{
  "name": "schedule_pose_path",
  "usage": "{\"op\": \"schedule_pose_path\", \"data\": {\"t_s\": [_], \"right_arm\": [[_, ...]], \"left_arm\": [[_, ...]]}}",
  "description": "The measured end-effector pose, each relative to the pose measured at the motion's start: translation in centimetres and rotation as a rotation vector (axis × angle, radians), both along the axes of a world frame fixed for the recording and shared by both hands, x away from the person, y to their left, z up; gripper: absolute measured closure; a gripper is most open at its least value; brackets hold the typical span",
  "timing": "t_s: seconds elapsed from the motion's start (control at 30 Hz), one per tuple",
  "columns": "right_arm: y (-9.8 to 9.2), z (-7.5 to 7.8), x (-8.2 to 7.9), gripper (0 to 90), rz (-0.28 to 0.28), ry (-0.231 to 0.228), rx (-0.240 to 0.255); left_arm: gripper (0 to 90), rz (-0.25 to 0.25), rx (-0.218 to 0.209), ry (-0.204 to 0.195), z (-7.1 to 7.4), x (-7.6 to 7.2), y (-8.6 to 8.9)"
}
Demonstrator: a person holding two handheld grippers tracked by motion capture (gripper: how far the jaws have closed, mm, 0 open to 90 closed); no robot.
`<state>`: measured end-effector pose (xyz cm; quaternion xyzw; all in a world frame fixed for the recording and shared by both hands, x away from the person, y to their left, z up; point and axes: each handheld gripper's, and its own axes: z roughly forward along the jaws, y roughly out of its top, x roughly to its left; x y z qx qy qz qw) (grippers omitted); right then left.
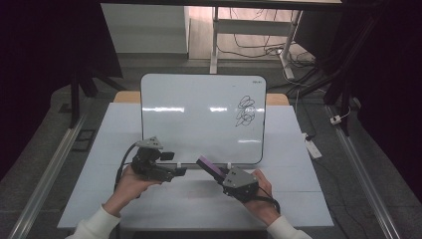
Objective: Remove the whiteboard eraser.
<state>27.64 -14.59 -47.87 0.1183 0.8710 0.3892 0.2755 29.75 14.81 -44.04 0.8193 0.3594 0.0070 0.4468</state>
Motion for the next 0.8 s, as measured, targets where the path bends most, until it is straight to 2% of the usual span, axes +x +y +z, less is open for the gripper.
{"op": "schedule_pose_path", "data": {"t_s": [0.1, 0.33, 0.67, 0.8], "right_arm": [[0.4, -0.1, -0.2, 66.6, 0.006, -0.008, -0.005], [0.8, -0.3, -0.5, 66.6, 0.009, -0.032, -0.01], [1.8, -0.7, -1.2, 66.5, 0.043, -0.092, -0.043], [1.9, -0.7, -1.4, 66.5, 0.054, -0.11, -0.046]], "left_arm": [[20.8, -0.023, 0.005, 0.01, 0.0, 0.3, -1.2], [21.8, -0.05, 0.005, 0.029, -0.3, 0.8, -2.5], [25.8, -0.086, 0.002, 0.079, -1.3, 1.7, -3.5], [31.7, -0.106, 0.005, 0.099, -1.7, 1.8, -3.9]]}}
